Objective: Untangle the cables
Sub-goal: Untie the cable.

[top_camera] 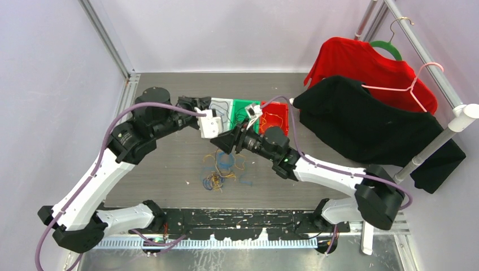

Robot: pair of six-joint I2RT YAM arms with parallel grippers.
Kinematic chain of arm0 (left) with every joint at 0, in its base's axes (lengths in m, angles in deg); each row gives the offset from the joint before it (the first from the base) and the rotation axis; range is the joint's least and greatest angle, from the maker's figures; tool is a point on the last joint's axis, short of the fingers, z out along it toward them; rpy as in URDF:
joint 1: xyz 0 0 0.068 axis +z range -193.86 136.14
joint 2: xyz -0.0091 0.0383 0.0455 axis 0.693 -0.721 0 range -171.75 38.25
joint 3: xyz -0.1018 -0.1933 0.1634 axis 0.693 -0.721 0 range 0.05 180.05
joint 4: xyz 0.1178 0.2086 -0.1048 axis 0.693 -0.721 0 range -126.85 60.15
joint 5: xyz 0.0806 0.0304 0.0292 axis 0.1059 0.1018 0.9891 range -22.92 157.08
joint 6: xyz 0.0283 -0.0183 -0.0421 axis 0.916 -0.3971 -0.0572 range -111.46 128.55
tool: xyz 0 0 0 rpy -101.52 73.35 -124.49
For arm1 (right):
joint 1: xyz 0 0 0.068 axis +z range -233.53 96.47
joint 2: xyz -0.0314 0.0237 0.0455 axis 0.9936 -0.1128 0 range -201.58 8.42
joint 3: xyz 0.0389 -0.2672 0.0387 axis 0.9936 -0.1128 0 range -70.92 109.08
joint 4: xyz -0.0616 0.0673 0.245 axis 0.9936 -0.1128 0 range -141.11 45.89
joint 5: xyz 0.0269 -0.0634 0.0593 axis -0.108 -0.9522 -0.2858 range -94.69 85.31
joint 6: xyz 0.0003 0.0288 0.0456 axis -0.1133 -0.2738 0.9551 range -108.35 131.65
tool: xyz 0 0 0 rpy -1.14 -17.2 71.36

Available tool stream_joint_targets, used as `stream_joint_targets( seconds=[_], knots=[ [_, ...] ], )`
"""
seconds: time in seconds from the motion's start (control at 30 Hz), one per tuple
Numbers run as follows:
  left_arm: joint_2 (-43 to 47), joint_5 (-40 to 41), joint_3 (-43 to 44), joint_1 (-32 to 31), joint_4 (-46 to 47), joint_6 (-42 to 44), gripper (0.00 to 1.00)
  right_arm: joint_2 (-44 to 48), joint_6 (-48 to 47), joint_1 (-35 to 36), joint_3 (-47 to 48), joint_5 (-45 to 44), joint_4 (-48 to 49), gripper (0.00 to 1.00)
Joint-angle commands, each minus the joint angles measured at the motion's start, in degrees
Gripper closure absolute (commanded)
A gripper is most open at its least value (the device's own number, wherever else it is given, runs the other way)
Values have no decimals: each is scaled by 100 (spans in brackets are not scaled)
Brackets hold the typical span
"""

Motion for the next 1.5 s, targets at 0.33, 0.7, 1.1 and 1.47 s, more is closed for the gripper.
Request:
stream_joint_targets(
  seconds=[0.33, 0.7, 1.1, 1.47],
  knots=[
    [-432, 321, 1631, -22, 3310, -719, 97, -1636, 745, 369, 229, -239, 1713, 52],
    [-1392, 214, 3872, -27, 4077, -330, 98, -2094, 370, 754, -270, -873, 1469, 48],
    [-2245, -375, 5948, -21, 4132, 154, 100, -2556, 327, 1157, -328, -1397, 1144, 45],
    [-3316, -961, 7702, -23, 5458, 943, 100, -2543, 533, 1396, -206, -2712, -582, 44]
  ],
)
